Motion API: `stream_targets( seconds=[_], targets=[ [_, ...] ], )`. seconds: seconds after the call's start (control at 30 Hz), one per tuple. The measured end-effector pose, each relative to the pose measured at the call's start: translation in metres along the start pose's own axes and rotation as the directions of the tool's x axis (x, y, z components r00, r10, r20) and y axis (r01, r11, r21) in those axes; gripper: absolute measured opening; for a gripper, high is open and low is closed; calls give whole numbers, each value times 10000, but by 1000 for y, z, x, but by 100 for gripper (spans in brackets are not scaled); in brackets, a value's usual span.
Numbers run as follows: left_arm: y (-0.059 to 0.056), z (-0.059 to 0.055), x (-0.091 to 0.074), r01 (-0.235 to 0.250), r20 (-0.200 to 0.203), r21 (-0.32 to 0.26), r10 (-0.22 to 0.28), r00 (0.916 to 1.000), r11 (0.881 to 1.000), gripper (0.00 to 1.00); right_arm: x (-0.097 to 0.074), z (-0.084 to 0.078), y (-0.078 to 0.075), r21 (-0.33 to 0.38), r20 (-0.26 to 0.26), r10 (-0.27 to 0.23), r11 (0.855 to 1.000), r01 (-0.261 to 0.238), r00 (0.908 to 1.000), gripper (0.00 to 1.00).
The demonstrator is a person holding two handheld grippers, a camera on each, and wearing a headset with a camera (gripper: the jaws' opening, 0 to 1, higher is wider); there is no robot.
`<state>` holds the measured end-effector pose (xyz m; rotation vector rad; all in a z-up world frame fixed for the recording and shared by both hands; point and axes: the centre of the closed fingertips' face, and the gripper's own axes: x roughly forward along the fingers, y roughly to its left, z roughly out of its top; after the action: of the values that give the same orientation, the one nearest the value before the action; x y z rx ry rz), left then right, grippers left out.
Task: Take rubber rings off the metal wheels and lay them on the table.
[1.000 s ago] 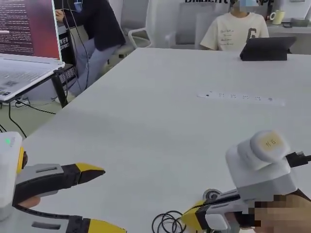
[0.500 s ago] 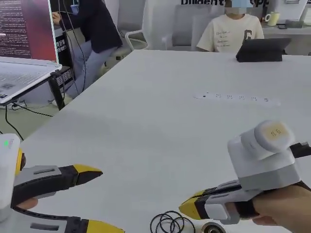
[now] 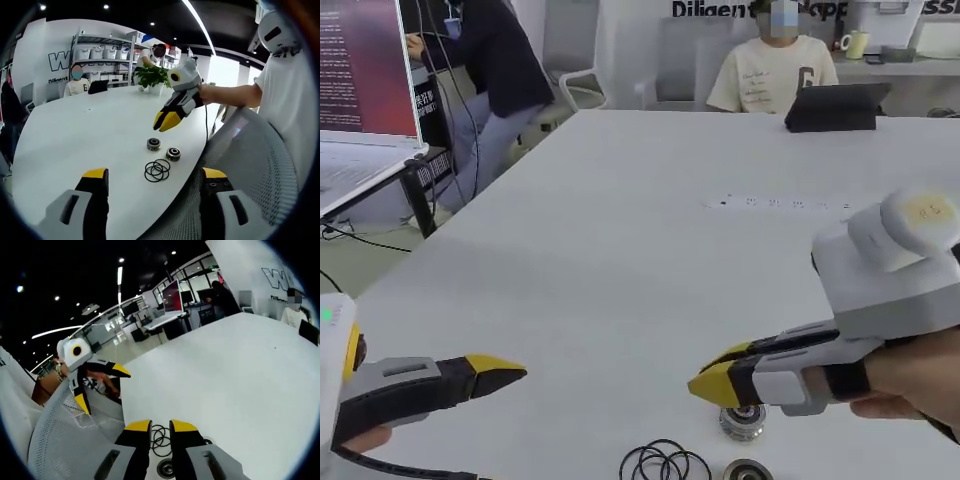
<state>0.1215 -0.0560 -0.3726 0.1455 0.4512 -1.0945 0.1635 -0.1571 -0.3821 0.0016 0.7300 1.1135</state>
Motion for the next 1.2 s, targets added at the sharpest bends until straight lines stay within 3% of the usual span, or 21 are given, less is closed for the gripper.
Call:
stream_targets(
  seconds=[0.23,0.53,0.67,0.97,1.2],
  targets=[
    [-3,4,0,129,200,-107,-127,9997,9999,76,-24,-3,1,-886,111,-238,9958,247,9997,23],
    [-8,0,5,441,-124,157,-439,9990,9989,82,-45,-14,9,-1777,382,-403,9830,465,9985,45],
    [-8,-3,6,550,-259,78,-548,9982,9985,85,-51,-26,8,-2117,363,-745,9740,805,9966,56],
    [-6,-2,6,567,-87,-19,-568,9983,9984,88,-67,-45,6,-1675,809,-976,9797,1101,9919,63],
    [-2,-4,6,491,-66,-35,-491,9988,9988,88,-79,-64,-3,-1263,866,-1448,9798,1551,9857,68]
  ],
)
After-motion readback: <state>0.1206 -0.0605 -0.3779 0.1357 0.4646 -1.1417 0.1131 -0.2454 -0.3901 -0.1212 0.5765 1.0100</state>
